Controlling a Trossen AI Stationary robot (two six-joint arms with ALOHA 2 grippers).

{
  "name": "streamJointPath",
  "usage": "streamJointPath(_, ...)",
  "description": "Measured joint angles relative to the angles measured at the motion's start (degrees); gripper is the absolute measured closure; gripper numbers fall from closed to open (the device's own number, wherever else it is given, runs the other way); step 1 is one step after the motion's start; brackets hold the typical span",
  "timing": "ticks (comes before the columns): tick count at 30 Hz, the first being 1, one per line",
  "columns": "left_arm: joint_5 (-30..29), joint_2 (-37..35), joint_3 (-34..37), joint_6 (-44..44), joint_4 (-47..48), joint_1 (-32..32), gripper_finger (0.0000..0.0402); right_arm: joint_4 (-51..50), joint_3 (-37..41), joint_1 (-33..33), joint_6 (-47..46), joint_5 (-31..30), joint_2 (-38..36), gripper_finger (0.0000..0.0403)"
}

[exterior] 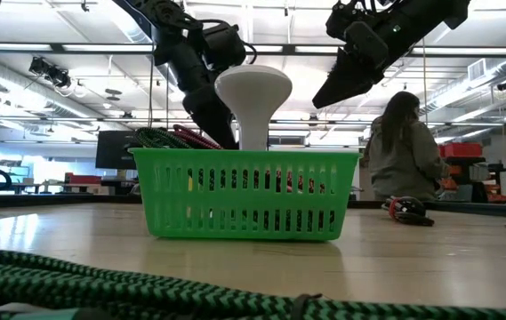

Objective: Pick & Place USB Port
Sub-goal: Put the black USB cable into the yellow bin, then put the left violet and black USB cable into the green bin

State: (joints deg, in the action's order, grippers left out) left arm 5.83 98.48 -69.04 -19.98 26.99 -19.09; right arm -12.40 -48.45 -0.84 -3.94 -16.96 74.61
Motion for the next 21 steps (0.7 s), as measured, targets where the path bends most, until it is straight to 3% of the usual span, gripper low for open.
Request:
streamJointPath(7, -1.1, 0.0, 0.0, 1.4, -0.6, 0.0, 0.0298, 0.0, 0.0, 0.0, 0.1, 0.0, 0.0, 0.0268)
streamJointPath(14, -1.8, 0.0, 0.0, 1.3, -0.6, 0.1, 0.0289, 0.0, 0.0, 0.0, 0.3, 0.0, 0.0, 0.0268)
streamJointPath(21, -12.4, -3.8, 0.0, 2.7, 3.7, -0.1, 0.0287, -0.3, 0.0, 0.0, 0.5, 0.0, 0.0, 0.0268)
